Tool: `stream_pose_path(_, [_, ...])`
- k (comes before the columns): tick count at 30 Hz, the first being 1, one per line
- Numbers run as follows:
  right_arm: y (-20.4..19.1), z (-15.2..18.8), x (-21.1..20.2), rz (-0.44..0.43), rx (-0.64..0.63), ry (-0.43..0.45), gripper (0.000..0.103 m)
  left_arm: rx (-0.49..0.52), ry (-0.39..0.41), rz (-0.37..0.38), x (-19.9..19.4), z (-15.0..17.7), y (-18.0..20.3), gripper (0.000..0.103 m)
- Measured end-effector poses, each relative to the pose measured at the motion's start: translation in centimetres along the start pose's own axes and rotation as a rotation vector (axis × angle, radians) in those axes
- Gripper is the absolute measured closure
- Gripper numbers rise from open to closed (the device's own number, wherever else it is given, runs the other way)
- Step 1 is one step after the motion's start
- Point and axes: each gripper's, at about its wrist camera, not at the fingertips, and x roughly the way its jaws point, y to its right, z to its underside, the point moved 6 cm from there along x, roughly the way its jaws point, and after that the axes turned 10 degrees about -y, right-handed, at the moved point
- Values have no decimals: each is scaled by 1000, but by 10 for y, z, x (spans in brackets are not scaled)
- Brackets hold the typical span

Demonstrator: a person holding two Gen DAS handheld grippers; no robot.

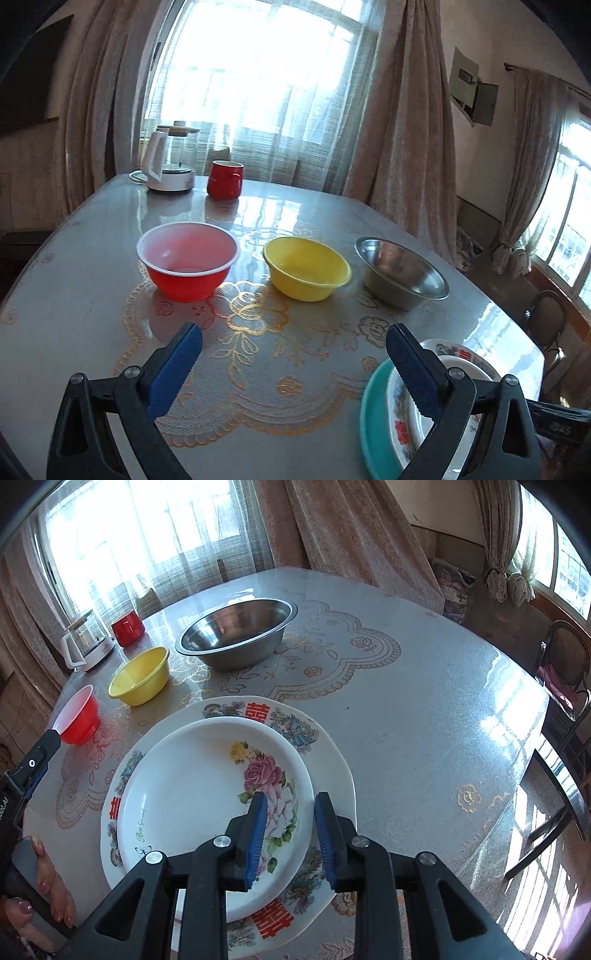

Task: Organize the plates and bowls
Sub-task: 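Move the left tool across the table to the stainless steel bowl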

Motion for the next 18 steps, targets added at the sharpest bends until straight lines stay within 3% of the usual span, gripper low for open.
stream_pose_path(2, [-1, -4, -5, -30, -2, 23, 75, 1, -35, -41, 11, 2, -8, 2])
stream_pose_path(6, [-9, -20, -15, -48, -43, 75, 70, -18, -107, -44, 27, 9, -15, 2])
stream_pose_path(11, [-13, -54, -11, -61, -49, 68, 69, 27, -114, -139, 38, 3, -13, 3])
stream_pose_path(18, [-12, -118, 12, -66, 5, 41, 66, 17, -124, -85, 55, -11, -8, 3])
